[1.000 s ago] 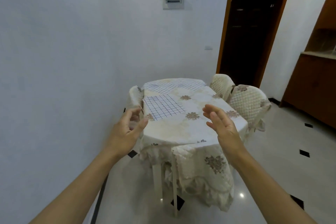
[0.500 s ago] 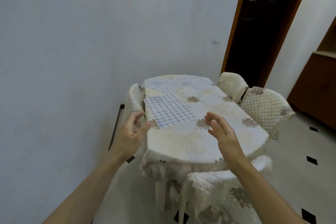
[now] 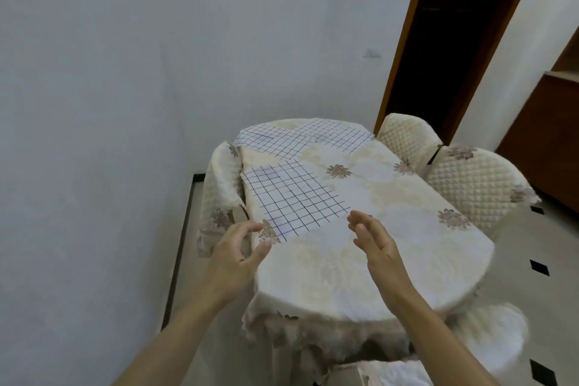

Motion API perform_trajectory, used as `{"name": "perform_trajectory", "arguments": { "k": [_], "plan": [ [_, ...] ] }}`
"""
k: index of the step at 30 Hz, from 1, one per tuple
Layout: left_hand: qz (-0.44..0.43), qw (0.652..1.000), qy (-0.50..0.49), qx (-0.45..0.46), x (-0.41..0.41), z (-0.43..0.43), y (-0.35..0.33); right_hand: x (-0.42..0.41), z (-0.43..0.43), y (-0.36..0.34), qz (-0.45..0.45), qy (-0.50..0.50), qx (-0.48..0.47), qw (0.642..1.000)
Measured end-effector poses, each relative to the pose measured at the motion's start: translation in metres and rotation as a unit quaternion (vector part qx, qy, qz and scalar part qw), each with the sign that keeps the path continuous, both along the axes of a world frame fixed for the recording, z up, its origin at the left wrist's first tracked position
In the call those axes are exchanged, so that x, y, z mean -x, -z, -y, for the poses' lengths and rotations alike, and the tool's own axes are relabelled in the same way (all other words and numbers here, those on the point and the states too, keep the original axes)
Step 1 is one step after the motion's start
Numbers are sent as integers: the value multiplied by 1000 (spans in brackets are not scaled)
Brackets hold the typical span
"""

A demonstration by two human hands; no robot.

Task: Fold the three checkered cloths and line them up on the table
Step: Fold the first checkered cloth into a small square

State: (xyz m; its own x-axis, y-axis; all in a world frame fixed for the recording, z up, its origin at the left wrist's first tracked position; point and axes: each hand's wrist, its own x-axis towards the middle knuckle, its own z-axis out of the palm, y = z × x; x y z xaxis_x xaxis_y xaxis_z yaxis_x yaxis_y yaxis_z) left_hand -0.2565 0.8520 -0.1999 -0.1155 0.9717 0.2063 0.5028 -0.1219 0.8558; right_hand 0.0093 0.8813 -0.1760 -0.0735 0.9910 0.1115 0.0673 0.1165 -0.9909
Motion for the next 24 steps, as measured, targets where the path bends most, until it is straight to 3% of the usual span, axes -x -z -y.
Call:
{"name": "perform_trajectory", "arguments": {
  "k": [7, 15, 24],
  "plan": [
    [36, 999, 4, 37, 6, -91, 5, 6, -94, 21, -45, 12, 10, 999],
    [-13, 998, -12, 60, 12, -172, 23, 9, -167, 44, -46, 14, 37, 998],
    [-66, 993, 51, 85, 12, -235, 73, 22, -212, 96, 36, 47, 91, 994]
  ]
}}
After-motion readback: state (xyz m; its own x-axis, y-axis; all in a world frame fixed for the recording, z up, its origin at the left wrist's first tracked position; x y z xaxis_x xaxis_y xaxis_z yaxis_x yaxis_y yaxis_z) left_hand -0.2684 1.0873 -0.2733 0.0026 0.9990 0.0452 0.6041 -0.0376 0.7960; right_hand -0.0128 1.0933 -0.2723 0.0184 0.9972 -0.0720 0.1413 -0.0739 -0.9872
